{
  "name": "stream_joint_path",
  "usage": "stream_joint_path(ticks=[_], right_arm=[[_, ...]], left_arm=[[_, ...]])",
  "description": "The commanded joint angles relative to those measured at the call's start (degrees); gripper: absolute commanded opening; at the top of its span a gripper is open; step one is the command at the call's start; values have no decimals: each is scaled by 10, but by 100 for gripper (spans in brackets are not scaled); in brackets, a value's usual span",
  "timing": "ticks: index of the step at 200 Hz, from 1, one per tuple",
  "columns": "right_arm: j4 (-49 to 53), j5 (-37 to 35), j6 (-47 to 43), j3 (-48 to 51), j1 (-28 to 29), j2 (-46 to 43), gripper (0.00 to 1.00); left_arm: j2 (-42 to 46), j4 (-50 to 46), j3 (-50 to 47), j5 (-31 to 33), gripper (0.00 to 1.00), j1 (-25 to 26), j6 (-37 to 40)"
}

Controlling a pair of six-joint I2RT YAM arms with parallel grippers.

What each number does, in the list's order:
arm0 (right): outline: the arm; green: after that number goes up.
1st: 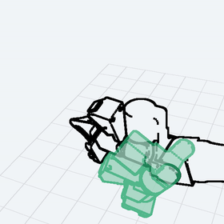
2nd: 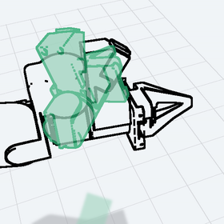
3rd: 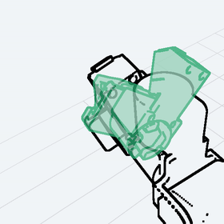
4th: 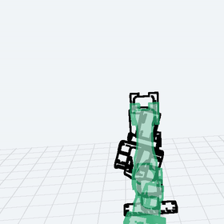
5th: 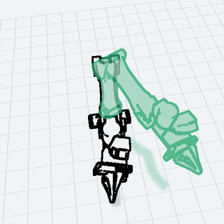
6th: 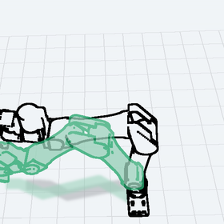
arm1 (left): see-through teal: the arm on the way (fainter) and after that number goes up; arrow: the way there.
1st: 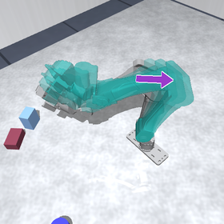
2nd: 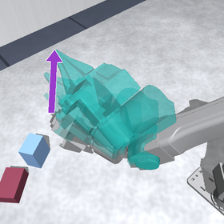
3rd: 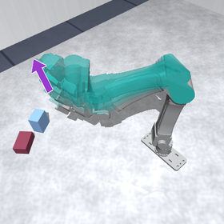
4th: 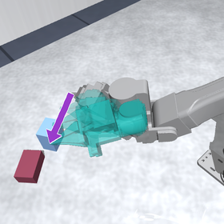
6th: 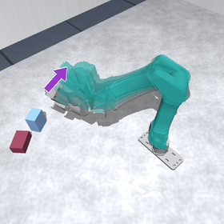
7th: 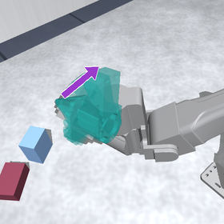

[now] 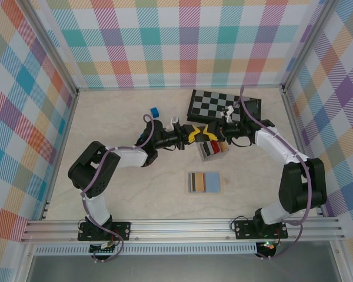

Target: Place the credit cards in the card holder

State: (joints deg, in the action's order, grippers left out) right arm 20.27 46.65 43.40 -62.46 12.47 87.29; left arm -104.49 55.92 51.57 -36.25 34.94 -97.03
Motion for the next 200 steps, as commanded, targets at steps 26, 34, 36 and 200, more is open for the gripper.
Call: stream_joint_path(ticks=[26,34,36,200], right_arm=[[29,-44,-25,3,-2,-1,16],[31,-50,-25,2,-2,-2,16],[31,-52,-25,2,-2,-3,16],[69,-135,-34,8,-2,-41,8]], left_arm=[[3,112,-4,-10,15,-3,3],[3,114,-5,-10,15,-3,3],[4,114,-4,-10,15,-3,3],[6,110,-17,-12,14,-3,11]])
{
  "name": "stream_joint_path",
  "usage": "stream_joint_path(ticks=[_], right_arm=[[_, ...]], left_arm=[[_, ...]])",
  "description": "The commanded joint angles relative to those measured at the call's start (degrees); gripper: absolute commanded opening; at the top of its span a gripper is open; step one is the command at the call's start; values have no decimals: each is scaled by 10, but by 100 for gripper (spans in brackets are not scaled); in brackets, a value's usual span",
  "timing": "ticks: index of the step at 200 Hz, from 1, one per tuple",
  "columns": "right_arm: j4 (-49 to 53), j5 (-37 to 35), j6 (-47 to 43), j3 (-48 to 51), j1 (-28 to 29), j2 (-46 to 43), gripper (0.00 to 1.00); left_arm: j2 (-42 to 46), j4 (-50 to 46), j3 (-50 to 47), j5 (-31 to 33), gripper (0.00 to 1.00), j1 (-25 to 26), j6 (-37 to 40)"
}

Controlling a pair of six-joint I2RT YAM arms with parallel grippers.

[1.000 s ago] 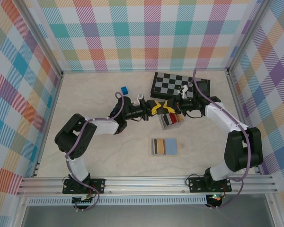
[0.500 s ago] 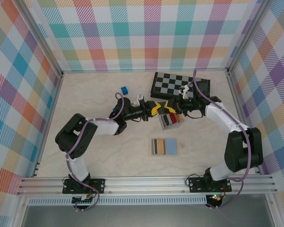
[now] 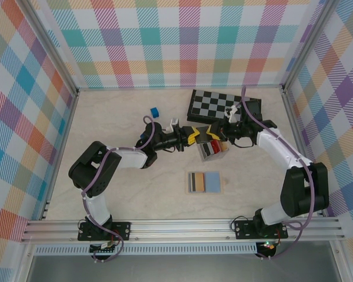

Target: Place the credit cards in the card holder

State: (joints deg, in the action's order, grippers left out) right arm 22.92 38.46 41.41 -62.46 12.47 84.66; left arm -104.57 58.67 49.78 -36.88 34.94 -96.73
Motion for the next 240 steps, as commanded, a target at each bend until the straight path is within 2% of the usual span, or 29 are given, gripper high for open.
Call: stream_joint_path(ticks=[1,40,55,74,90,105,123,132,148,170,194,240], right_arm=[[43,-54,-15,8,-2,-15,8],[61,-103,-20,8,-2,-32,5],[68,-126,-25,7,-2,-39,4],[65,-148,-36,9,-2,-49,3],[58,-157,-56,12,-1,-50,3],[62,-177,-92,9,8,-42,4],[80,-244,-158,-5,36,-26,4],[85,-276,-189,-12,53,-16,4],[91,-314,-230,-25,80,3,4],[81,-353,-258,-33,105,26,4],[76,-368,-284,-46,123,45,4],[64,-398,-305,-61,142,86,4]], left_arm=[[7,83,0,-6,14,-3,8],[14,60,-14,2,11,-3,20],[27,21,-23,5,10,-4,35],[52,-52,-34,11,7,-4,93],[84,-168,-39,23,5,-4,157],[121,-321,-30,48,1,-4,234],[162,-496,-12,96,0,-4,322],[177,-545,-5,114,0,-4,350],[187,-561,-8,113,0,-4,362],[179,-534,-15,88,0,-4,333],[172,-520,-14,74,0,-4,315],[170,-552,-2,83,0,-4,334]])
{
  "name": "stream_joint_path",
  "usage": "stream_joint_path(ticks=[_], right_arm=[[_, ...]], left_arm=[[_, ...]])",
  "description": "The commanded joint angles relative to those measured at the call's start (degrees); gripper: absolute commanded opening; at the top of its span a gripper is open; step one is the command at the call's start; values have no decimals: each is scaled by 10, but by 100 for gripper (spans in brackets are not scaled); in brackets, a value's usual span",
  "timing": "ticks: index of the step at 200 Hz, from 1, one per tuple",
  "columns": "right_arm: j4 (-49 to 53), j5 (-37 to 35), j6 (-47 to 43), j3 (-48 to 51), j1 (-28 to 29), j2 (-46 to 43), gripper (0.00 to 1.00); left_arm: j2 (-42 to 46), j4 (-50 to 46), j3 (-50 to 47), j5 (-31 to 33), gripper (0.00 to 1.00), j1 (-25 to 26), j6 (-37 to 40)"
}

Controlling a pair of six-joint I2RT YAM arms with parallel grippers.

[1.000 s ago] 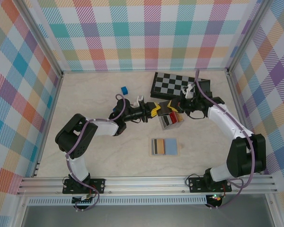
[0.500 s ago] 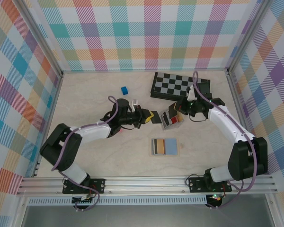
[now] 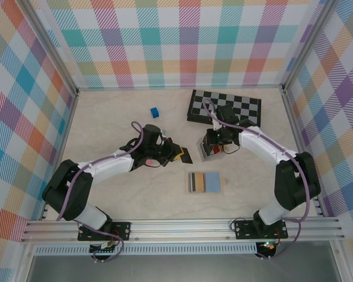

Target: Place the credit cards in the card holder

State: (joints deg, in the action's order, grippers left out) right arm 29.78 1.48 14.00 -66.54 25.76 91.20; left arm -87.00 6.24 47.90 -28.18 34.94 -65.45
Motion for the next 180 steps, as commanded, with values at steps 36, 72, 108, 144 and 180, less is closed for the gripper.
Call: stream_joint_path(ticks=[36,72,108,144,180], right_arm=[[-3,-55,-36,-31,21,54,5],[15,-54,-18,-38,25,70,13],[39,-85,22,-2,25,-6,37],[55,10,83,78,25,-102,30],[46,98,154,173,25,-139,23]], left_arm=[[-12,-34,23,-9,0,-1,33],[-22,-37,32,-11,0,5,47],[-42,-49,50,-11,0,35,95],[-79,-59,65,11,0,97,158],[-117,-19,62,26,0,143,166]])
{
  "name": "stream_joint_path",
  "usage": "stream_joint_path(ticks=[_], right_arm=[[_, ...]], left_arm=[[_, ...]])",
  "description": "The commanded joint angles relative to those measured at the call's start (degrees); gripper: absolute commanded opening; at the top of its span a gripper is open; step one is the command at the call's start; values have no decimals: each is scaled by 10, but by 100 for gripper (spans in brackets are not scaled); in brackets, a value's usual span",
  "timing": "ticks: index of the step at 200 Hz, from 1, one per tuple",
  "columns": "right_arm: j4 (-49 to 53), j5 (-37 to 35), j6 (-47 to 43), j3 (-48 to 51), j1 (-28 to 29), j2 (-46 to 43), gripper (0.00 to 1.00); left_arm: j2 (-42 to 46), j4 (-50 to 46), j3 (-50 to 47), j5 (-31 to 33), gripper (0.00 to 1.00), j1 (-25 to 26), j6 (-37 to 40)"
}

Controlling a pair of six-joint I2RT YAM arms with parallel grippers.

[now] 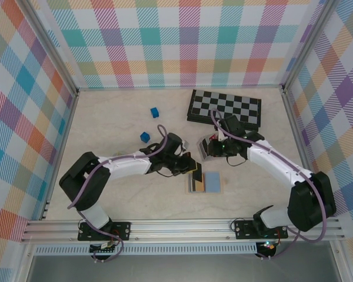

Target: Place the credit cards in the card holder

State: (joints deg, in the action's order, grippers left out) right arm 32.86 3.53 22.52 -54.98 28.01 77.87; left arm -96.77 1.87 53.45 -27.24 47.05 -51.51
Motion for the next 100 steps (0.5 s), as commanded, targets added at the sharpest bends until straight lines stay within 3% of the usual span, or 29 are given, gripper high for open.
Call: stream_joint_path(ticks=[1,39,100], right_arm=[[13,78,70,61,3,-6,23],[3,66,91,127,2,-7,20],[0,7,81,142,1,44,17]], left_arm=[[-20,27,6,17,0,22,26],[-43,45,-3,25,0,34,26],[-73,66,-11,38,0,35,15]])
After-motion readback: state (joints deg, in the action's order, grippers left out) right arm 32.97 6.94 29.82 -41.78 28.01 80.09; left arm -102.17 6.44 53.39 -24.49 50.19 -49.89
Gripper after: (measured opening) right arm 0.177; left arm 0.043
